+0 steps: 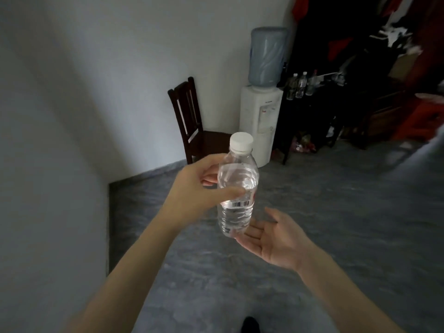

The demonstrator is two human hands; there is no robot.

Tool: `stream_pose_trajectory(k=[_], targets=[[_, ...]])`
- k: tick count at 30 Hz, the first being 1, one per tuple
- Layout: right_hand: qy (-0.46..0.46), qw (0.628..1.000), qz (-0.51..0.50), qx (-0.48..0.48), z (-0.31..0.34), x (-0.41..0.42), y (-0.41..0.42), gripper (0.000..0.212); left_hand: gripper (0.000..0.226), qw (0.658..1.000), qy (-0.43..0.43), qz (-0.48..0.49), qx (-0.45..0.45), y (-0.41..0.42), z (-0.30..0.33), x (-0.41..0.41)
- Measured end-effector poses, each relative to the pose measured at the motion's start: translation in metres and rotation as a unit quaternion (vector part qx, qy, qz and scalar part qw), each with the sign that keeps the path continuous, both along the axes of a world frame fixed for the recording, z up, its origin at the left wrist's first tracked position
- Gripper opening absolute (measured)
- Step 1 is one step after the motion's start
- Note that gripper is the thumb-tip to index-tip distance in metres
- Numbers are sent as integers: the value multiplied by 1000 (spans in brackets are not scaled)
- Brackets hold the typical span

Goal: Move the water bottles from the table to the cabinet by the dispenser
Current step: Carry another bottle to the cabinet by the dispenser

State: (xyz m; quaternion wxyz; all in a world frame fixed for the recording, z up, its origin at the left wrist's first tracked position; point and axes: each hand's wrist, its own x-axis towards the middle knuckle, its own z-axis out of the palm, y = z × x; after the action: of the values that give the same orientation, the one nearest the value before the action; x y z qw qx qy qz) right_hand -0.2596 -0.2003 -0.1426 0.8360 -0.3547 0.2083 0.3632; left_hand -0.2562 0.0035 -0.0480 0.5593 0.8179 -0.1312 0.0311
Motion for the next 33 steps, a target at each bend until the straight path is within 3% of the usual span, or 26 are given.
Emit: stream_pose_trajectory(k=[16, 19, 27, 33], targets=[[-23, 999, 27, 14, 5, 258, -100, 67, 50, 998, 6, -1, -55, -95, 11, 252], [-22, 999, 25, 12, -3, 305, -110, 68, 59, 999, 9, -11, -51, -105, 1, 300], [-24, 1000, 7, -14, -2, 458, -120, 68, 71, 998, -9, -20, -61, -117, -10, 463], [-41, 997, -31, -55, 11, 558, -132, 63, 63, 997, 6, -45, -57, -135, -6, 582]])
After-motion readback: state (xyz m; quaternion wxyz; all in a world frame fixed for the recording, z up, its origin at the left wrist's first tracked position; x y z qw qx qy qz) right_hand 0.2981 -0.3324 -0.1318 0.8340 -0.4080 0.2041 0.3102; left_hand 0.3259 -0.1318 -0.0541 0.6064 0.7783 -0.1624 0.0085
